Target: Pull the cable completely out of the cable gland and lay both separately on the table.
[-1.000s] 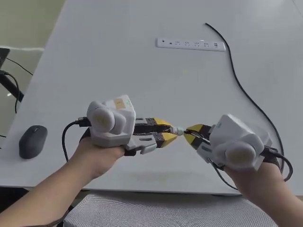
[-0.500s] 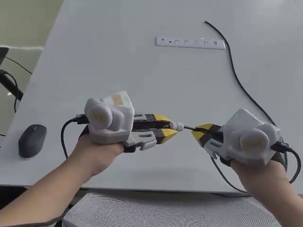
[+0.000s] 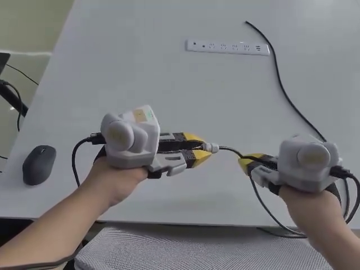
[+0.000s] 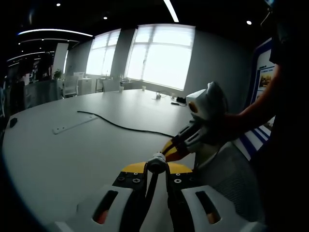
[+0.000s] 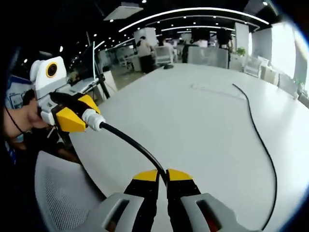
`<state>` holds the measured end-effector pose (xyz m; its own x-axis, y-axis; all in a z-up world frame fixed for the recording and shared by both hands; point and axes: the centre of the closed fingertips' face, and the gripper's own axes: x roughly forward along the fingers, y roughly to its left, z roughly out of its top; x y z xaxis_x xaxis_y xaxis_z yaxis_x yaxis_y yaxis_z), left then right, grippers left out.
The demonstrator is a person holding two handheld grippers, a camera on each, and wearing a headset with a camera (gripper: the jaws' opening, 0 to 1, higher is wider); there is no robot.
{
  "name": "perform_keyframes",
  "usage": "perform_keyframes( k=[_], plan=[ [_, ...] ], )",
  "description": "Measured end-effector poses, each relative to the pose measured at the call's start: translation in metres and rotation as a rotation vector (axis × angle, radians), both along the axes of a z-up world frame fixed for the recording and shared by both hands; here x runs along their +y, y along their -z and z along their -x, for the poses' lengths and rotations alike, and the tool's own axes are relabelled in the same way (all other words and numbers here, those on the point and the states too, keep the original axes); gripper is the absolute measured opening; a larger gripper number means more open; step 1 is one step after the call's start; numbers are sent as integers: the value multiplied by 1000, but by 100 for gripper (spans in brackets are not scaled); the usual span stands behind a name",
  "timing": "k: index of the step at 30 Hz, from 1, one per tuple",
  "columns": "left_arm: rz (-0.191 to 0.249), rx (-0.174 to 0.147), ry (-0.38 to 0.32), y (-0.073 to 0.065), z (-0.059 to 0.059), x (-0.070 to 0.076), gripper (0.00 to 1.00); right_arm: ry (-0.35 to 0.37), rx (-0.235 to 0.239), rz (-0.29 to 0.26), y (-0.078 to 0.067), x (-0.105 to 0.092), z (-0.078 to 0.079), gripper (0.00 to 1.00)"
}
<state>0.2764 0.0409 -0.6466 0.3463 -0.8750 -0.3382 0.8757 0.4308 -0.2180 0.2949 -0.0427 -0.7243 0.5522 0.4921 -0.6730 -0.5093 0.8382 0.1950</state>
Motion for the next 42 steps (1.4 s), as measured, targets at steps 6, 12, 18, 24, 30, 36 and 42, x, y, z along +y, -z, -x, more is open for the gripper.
perform_keyframes(
  k=[6,12,18,24,30,36,42],
  plan=[
    [2,-3,1,0,0,-1,15,108,97,-64,16,-8,3,0],
    [4,-6,8,-1,1,-2,15,190,161,-130,28,-11,6,0],
    [3,-6,12,-1,1,-3,15,202,172,-127,32,-10,6,0],
    [7,-2,5,-2,1,-1,15,172,157,-120,29,-9,9,1],
    [8,-5,0,-3,0,1,15,137,115,-118,23,-10,10,1],
    [11,-15,-7,-7,-2,1,15,100,72,-116,18,-8,13,2],
    [6,-14,-15,-7,-2,2,15,2,22,-77,11,-2,16,13]
  ],
)
